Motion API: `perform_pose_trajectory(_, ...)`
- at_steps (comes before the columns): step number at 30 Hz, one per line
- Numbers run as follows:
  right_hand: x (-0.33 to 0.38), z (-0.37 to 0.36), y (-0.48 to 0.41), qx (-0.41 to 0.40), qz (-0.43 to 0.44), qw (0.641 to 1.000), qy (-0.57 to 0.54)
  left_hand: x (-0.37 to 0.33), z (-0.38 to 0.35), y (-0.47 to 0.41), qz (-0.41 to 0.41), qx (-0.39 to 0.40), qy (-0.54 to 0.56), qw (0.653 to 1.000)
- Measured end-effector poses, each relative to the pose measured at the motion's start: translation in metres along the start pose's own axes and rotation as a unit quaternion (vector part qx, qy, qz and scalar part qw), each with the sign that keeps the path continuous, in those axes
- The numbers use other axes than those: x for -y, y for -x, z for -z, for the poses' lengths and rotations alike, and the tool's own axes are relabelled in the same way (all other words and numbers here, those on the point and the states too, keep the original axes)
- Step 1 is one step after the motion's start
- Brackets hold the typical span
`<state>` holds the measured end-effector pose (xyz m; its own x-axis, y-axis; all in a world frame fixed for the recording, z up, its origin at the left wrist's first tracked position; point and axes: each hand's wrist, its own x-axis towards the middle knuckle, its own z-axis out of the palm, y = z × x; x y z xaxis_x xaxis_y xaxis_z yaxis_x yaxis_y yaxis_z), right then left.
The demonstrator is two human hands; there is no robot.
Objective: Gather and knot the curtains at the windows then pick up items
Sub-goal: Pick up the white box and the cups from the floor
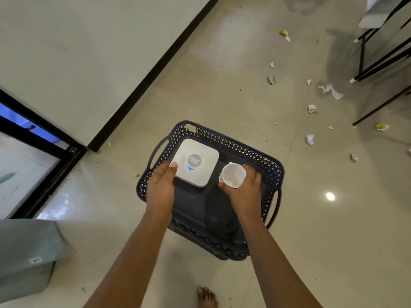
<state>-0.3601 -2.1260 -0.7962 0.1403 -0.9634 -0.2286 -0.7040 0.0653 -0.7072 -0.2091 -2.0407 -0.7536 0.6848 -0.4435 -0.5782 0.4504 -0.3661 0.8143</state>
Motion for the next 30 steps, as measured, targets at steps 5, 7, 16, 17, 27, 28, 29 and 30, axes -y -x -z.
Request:
perform_pose_trajectory(5,-0.002,-0.009,-0.009,-0.020,0.009,0.999,0.025,-0.008,0.048,-0.052,-0.214,-0.086,-0.535,0.812)
perform_pose_trajectory(7,-0.001,-0.014,-0.014,-0.033,0.007,0.999,0.028,-0.005,0.052,-0.065,-0.140,-0.044,-0.538,0.830)
perform_pose_trajectory(16,0.036,-0.042,0.006,0.024,0.281,0.937,0.204,0.021,0.062,-0.061,-0.124,0.053,-0.423,0.896)
perform_pose_trajectory(17,0.041,-0.052,0.009,0.089,0.314,0.914,0.242,0.021,0.065,-0.061,-0.124,0.066,-0.408,0.902)
perform_pose_trajectory(27,0.043,-0.093,-0.009,0.155,0.310,0.863,0.366,0.027,0.075,-0.069,-0.142,0.099,-0.416,0.893)
perform_pose_trajectory(28,0.042,-0.094,-0.009,0.158,0.309,0.864,0.366,0.027,0.075,-0.068,-0.145,0.099,-0.416,0.893)
perform_pose_trajectory(29,0.042,-0.094,-0.009,0.162,0.306,0.864,0.366,0.027,0.075,-0.068,-0.147,0.098,-0.414,0.893)
perform_pose_trajectory(30,0.042,-0.094,-0.009,0.166,0.302,0.864,0.366,0.027,0.075,-0.068,-0.148,0.097,-0.413,0.893)
